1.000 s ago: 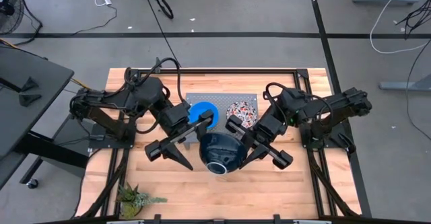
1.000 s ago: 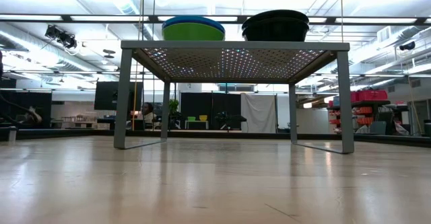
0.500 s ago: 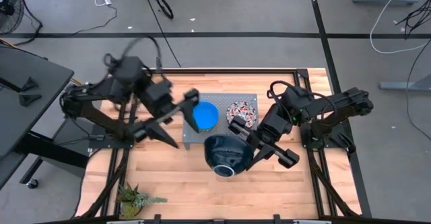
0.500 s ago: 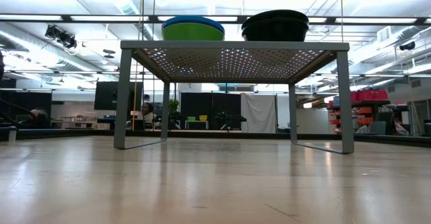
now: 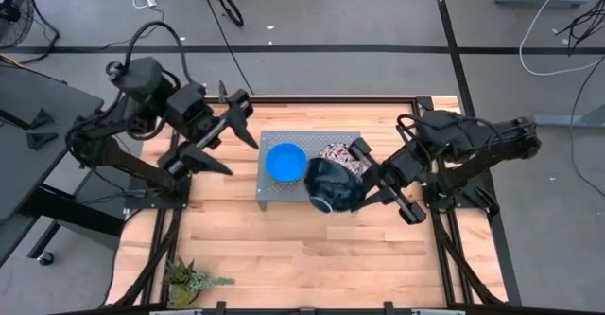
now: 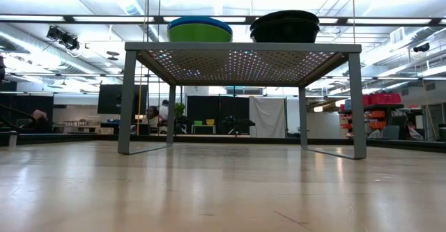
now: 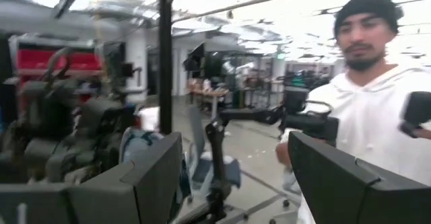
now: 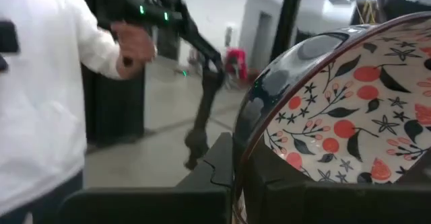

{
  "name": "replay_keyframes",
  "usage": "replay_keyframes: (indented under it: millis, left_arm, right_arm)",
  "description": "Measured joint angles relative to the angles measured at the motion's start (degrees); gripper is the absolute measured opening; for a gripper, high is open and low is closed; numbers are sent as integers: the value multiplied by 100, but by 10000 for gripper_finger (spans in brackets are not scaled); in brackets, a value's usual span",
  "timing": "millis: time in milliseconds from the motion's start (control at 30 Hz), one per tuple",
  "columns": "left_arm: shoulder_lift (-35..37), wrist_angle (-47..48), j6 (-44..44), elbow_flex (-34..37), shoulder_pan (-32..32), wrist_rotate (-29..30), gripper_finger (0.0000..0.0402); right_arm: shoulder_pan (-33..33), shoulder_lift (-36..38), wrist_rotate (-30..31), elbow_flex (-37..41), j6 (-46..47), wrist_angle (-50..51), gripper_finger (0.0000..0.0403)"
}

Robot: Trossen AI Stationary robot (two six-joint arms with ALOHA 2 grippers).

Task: Pick & Place Mini bowls
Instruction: Stack the white patterned bowl on top of the white patterned bowl on the shelf

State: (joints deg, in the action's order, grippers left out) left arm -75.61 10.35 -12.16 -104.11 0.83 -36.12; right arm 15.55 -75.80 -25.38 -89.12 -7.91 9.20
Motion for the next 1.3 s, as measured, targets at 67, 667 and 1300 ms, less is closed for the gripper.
replay_keyframes:
  millis: [67, 667, 1300]
  left_arm:
    - [13, 177, 2, 6, -83, 100, 273]
    - [47, 2258, 409, 8, -591, 543, 261]
    - [202, 3551, 1025, 15, -630, 1817, 37]
  right_arm:
    - [0, 114, 236, 0, -184, 369, 6]
    - [-242, 421, 1919, 0, -581, 3063, 6]
    - [-956, 350, 2522, 0, -459, 4630, 6]
